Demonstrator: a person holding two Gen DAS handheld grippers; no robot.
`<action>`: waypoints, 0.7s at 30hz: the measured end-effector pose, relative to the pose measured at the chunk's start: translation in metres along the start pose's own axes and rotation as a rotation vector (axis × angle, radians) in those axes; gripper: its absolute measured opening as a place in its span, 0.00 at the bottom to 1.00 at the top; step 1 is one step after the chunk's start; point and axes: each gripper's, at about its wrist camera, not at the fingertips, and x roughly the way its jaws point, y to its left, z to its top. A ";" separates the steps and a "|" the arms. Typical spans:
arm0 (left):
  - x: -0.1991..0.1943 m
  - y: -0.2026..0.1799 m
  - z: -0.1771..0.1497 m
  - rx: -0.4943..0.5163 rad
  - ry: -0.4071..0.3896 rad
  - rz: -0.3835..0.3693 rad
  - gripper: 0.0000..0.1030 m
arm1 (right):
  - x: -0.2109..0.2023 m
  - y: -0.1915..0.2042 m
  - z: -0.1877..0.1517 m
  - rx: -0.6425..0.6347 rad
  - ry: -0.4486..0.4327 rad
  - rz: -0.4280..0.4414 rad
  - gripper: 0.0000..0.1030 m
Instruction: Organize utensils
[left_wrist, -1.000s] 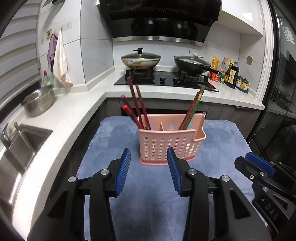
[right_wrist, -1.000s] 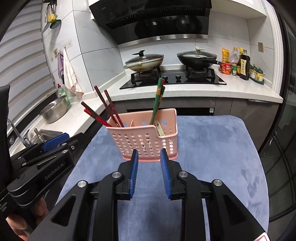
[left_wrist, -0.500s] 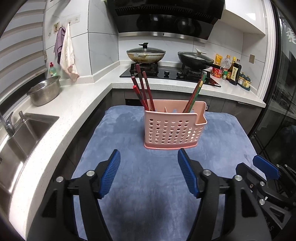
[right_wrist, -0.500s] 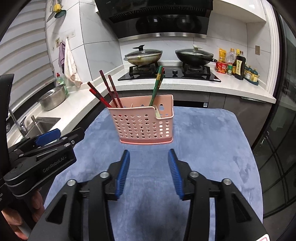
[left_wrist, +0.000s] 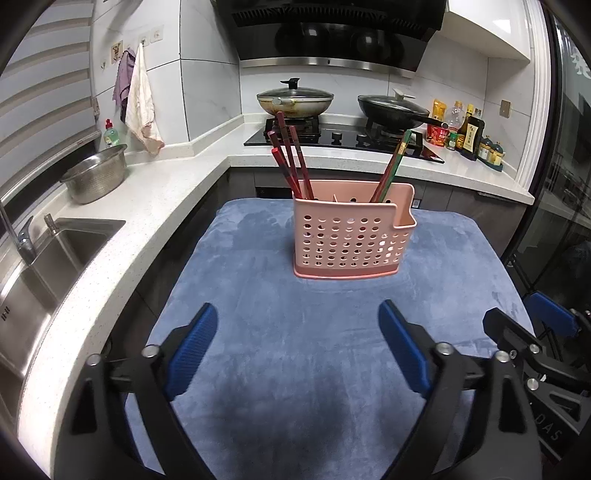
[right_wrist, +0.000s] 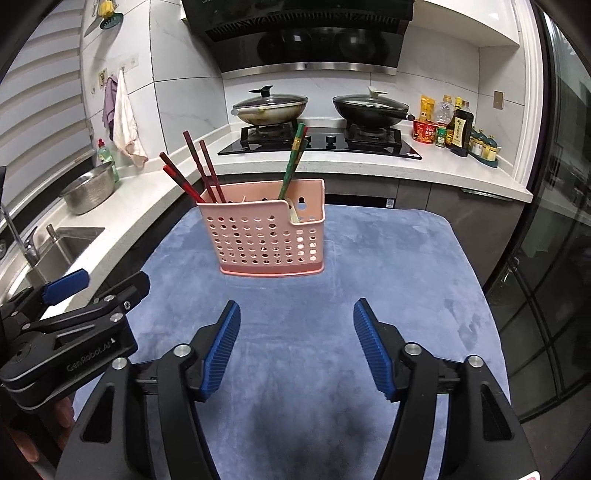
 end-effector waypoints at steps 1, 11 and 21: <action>0.000 0.000 -0.001 -0.001 -0.001 0.004 0.87 | 0.000 -0.001 -0.001 0.006 0.000 0.004 0.67; 0.005 0.003 -0.007 -0.012 0.018 0.010 0.92 | 0.007 -0.007 -0.005 0.038 0.027 -0.008 0.82; 0.007 0.007 -0.007 -0.015 0.020 0.025 0.93 | 0.008 -0.005 -0.009 0.018 0.012 -0.024 0.94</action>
